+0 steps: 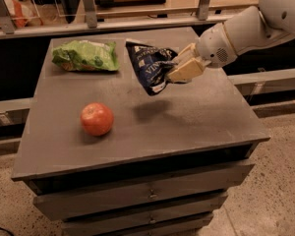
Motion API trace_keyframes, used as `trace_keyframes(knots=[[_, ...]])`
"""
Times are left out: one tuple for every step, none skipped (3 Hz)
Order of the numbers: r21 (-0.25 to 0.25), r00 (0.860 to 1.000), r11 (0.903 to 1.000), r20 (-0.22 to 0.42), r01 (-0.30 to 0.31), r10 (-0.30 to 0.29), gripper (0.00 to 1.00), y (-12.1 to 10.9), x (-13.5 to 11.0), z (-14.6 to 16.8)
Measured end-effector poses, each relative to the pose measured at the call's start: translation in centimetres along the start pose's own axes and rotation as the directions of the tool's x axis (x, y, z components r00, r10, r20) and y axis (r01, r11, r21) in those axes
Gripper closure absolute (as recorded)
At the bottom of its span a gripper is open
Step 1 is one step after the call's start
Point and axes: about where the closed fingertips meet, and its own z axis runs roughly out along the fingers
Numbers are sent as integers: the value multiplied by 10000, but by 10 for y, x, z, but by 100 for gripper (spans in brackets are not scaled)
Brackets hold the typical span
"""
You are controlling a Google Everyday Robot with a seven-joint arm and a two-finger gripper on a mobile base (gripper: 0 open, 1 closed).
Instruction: Move blue chip bag near apple
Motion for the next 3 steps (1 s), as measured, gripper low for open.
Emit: trace_keyframes(knots=[[-168,9995,9996,210,231,-227,100,22,-11,25],[-341,9988,9990,401,286,-273,100,34,-19,47],[-463,9984,9985,511,277,-254,100,38,-23,63]])
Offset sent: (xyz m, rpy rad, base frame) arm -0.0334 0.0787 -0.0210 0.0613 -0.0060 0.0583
